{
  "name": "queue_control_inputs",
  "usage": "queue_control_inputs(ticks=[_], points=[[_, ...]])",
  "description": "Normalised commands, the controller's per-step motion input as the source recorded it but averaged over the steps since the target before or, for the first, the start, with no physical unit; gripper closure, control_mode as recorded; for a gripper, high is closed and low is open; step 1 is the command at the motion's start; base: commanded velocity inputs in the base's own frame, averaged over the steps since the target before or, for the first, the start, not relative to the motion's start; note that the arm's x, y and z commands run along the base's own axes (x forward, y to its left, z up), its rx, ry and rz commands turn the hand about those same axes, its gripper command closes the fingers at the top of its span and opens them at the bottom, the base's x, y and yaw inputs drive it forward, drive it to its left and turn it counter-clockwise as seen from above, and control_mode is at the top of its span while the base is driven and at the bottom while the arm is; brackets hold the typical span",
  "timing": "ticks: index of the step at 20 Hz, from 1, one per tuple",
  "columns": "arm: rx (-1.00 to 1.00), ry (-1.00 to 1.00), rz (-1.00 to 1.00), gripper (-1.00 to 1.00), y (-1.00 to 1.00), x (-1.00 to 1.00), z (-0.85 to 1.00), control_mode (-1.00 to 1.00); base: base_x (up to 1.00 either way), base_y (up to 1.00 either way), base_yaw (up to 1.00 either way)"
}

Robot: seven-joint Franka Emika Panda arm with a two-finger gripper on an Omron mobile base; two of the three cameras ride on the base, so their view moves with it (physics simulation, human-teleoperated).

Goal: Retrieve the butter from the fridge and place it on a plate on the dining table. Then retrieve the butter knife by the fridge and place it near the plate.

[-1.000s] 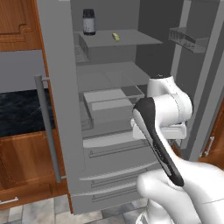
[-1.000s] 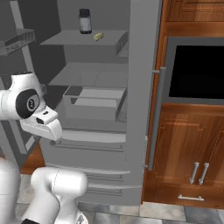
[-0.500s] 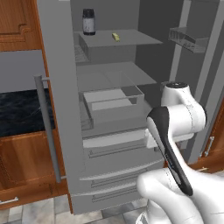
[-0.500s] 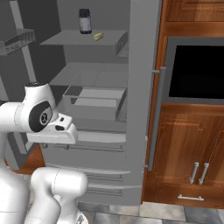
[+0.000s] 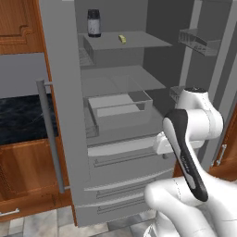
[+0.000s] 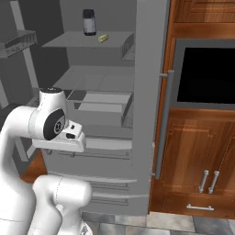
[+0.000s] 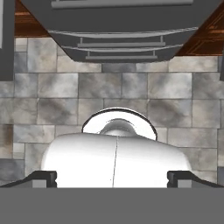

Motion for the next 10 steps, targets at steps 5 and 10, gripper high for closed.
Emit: queue_control_inputs(ticks=[5, 10], points=[[0.0, 0.0, -0.03, -1.0, 0.1, 0.19, 0.0, -1.0, 0.0, 0.0, 0.0], [0.0, 0.0, -0.01, -1.0, 0.03, 0.07, 0.0, 1.0, 0.42, 0.08, -0.02]])
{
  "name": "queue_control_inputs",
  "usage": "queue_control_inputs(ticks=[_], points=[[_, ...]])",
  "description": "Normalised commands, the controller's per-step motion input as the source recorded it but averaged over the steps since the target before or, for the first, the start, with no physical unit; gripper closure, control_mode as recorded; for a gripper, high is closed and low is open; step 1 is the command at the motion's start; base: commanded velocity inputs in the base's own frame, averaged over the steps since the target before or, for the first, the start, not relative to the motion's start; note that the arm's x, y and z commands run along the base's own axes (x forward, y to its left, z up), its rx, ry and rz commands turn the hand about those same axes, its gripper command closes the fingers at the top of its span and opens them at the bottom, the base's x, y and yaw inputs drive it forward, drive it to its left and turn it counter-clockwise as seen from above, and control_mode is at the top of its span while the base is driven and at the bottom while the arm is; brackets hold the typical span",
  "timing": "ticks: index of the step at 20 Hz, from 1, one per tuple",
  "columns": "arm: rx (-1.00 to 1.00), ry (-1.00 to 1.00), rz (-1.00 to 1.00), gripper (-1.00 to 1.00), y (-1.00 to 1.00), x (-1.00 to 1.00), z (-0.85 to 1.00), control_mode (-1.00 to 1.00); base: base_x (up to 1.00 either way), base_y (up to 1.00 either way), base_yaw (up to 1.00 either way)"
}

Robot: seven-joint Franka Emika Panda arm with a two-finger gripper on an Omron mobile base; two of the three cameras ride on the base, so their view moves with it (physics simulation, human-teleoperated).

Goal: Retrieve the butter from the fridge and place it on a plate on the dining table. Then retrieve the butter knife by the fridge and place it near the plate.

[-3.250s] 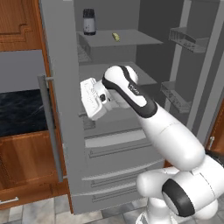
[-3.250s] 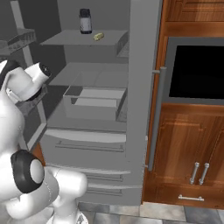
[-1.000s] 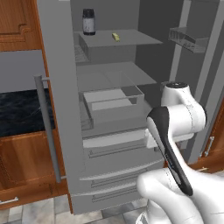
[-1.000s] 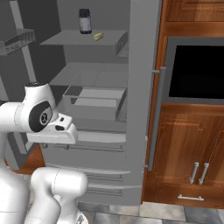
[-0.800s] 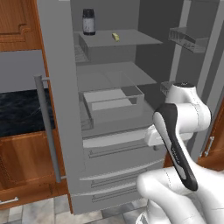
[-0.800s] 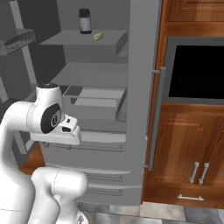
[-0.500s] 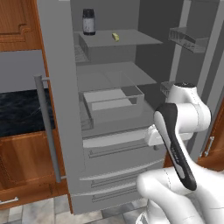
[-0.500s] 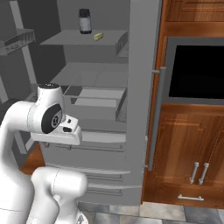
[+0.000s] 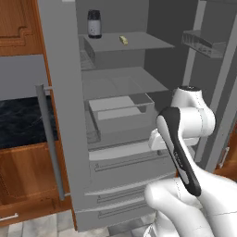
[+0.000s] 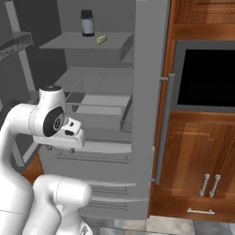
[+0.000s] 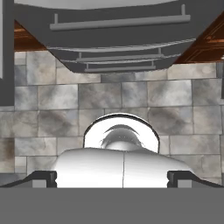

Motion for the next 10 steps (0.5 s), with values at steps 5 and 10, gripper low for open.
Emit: queue_control_inputs(ticks=[5, 10], points=[[0.0, 0.0, 0.0, -1.0, 0.0, 0.0, 0.0, 1.0, 0.61, 0.11, -0.03], [0.0, 0.0, 0.0, -1.0, 0.0, 0.0, 0.0, 1.0, 0.7, 0.03, -0.02]])
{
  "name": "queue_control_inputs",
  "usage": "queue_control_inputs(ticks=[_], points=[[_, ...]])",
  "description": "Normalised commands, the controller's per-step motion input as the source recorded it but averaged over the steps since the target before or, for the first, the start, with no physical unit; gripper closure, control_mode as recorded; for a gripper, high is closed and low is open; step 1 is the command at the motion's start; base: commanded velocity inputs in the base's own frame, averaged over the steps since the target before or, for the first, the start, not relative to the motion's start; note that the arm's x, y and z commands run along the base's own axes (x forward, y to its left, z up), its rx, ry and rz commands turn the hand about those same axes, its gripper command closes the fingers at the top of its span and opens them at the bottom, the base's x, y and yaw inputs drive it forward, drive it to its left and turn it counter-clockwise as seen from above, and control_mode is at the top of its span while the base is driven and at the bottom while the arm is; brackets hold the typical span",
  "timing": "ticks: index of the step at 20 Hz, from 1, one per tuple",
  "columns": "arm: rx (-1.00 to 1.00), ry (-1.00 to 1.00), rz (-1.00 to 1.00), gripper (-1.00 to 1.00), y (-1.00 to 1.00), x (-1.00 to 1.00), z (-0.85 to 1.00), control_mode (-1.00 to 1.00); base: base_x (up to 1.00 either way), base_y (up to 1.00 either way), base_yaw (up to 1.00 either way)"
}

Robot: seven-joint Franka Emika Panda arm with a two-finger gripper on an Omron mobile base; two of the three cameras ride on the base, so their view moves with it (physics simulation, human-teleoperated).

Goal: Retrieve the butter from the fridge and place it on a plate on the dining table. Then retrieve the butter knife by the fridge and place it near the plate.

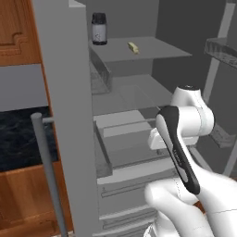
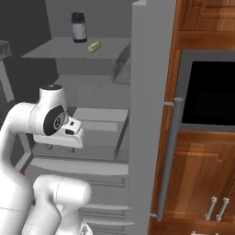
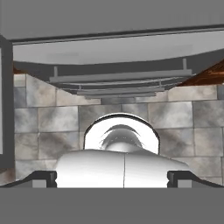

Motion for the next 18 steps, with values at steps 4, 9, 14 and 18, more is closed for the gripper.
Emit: queue_control_inputs(ticks=[4, 9, 14, 18], points=[[0.0, 0.0, 0.0, -1.0, 0.0, 0.0, 0.0, 1.0, 0.77, 0.0, 0.0], [0.0, 0.0, 0.0, -1.0, 0.0, 0.0, 0.0, 1.0, 0.65, 0.0, 0.0], [0.0, 0.0, 0.0, -1.0, 0.0, 0.01, 0.02, -1.0, 0.34, 0.0, 0.0], [-0.05, -0.1, 0.0, -1.0, 0.03, 0.0, 0.49, -1.0, 0.0, 0.0, 0.0]])
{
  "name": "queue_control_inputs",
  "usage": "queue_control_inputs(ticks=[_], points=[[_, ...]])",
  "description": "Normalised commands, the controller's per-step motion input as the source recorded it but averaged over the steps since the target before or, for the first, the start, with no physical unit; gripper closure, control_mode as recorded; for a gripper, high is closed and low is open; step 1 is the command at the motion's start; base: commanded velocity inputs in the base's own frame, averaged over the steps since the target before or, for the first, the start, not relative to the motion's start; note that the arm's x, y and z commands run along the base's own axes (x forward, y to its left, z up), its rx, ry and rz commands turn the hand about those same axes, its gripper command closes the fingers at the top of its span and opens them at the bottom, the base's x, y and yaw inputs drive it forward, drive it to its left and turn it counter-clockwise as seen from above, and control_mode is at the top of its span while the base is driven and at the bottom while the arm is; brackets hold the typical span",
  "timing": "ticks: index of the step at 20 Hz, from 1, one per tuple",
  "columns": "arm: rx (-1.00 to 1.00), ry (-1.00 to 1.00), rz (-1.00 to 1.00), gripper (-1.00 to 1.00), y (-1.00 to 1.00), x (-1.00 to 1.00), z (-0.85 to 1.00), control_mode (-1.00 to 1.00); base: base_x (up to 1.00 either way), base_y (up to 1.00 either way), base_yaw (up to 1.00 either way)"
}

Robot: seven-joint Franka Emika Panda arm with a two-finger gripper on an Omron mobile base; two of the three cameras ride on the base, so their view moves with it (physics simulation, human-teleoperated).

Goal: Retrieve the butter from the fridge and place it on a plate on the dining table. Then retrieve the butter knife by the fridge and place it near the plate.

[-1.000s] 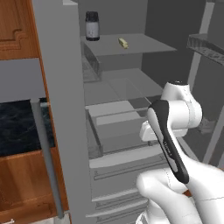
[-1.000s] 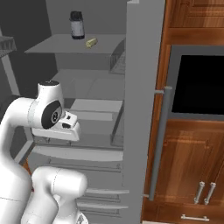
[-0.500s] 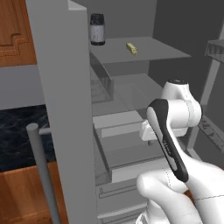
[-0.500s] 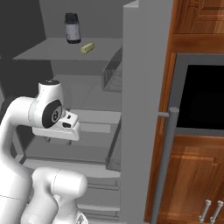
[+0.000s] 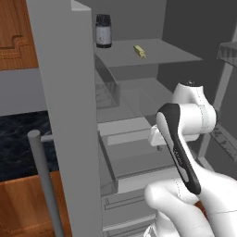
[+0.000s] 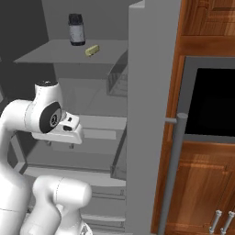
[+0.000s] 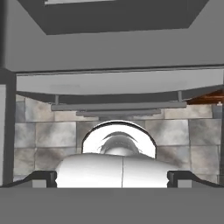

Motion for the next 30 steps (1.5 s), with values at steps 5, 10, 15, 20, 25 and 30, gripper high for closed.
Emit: queue_control_inputs(ticks=[5, 10, 15, 20, 25, 30], points=[[-0.16, -0.24, -0.02, -1.0, 0.0, 0.0, 0.86, -1.0, 0.0, 0.0, 0.0], [-0.04, -0.52, -0.03, -1.0, 0.02, 0.01, 0.97, -1.0, 0.0, 0.0, 0.0], [0.07, -0.35, 0.0, -1.0, 0.0, 0.22, 0.79, -1.0, 0.0, 0.0, 0.0], [0.22, -0.2, -0.03, -1.0, -0.03, 0.57, 0.79, -1.0, 0.0, 0.0, 0.0], [0.0, -0.29, 0.0, -1.0, 0.02, 0.28, 0.55, -1.0, 0.0, 0.0, 0.0], [0.0, -0.1, 0.0, -1.0, 0.0, 0.44, 0.23, -1.0, 0.0, 0.0, 0.0]])
